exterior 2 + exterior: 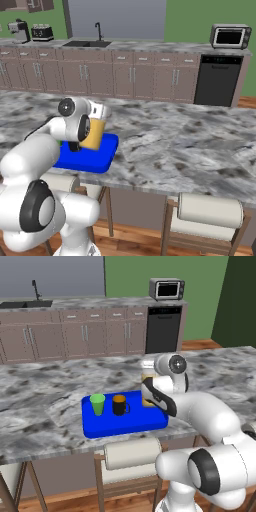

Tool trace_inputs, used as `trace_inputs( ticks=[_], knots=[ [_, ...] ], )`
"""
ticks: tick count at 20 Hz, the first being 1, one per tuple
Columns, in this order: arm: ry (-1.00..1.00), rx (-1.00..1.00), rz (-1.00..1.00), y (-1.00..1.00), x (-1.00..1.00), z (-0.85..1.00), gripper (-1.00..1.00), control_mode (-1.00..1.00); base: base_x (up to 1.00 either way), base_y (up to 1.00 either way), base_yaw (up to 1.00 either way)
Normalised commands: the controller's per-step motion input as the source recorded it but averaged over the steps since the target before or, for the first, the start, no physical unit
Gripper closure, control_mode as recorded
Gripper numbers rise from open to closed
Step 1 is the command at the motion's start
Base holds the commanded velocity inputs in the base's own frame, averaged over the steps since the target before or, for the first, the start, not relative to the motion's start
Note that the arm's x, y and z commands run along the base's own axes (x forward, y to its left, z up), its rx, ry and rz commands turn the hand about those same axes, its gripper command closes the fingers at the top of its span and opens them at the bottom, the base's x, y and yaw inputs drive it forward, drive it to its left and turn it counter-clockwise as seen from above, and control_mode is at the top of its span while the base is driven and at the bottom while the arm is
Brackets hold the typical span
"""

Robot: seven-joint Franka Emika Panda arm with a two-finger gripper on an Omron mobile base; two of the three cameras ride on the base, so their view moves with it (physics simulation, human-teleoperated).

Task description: There is a tray on the dining counter. Grab the cup, mug, and pitcher and place them on the tray. The pitcher may be placed next to the tray if it cannot fit the tray.

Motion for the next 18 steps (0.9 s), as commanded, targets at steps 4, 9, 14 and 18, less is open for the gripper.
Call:
trace_inputs(
  ticks=[4,9,14,18],
  knots=[
    [0.00,0.00,0.00,0.02,-0.09,-0.10,1.00,-1.00,0.00,0.00,0.00],
    [0.00,0.00,0.00,0.07,-0.21,-0.03,1.00,-1.00,0.00,0.00,0.00],
    [0.00,0.00,0.00,0.08,-0.25,0.00,1.00,-1.00,0.00,0.00,0.00],
    [0.00,0.00,0.00,0.06,-0.11,0.00,1.00,-1.00,0.00,0.00,0.00]
  ],
)
